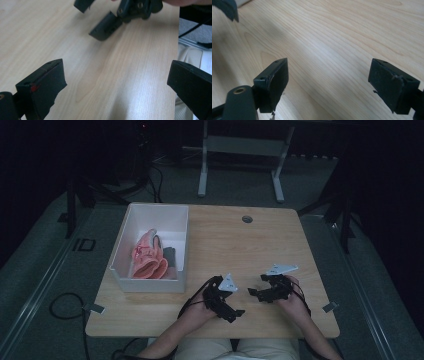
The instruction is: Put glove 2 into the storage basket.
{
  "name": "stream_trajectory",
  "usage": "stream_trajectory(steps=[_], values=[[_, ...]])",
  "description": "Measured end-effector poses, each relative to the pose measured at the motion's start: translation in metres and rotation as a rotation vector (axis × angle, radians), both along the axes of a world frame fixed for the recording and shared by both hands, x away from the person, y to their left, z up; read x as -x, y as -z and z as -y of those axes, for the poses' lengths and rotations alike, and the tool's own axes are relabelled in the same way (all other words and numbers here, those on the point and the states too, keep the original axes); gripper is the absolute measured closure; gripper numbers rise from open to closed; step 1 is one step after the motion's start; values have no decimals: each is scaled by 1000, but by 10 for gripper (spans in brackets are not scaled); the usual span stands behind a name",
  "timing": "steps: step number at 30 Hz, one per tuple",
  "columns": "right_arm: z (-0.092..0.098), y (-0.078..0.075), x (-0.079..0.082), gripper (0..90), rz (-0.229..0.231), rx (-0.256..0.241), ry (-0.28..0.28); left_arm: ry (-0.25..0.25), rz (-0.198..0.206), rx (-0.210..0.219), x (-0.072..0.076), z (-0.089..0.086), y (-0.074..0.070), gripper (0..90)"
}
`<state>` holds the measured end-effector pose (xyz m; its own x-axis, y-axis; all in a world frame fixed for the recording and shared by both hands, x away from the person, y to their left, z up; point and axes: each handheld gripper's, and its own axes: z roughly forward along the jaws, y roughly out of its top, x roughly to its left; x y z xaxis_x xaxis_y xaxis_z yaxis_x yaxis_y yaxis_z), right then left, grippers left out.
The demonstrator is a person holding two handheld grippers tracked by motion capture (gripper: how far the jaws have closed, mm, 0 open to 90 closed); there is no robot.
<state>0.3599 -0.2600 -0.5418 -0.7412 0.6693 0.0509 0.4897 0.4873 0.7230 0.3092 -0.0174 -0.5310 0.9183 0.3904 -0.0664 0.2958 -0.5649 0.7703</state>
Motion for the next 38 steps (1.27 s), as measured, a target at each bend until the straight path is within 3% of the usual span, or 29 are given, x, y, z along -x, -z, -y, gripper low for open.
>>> stream_trajectory(steps=[5,8,15,24,38], values=[[6,5,1,143,9,-5,24,-3,8,-28,1,0,11,12],[10,7,2,138,9,-26,32,-15,2,-15,0,-2,14,12],[17,14,4,137,47,-26,30,-42,-14,24,-1,-8,22,12],[23,17,5,139,102,-29,45,-41,-9,20,0,-9,28,12],[22,22,4,138,100,-4,41,-42,2,7,1,-10,31,11]])
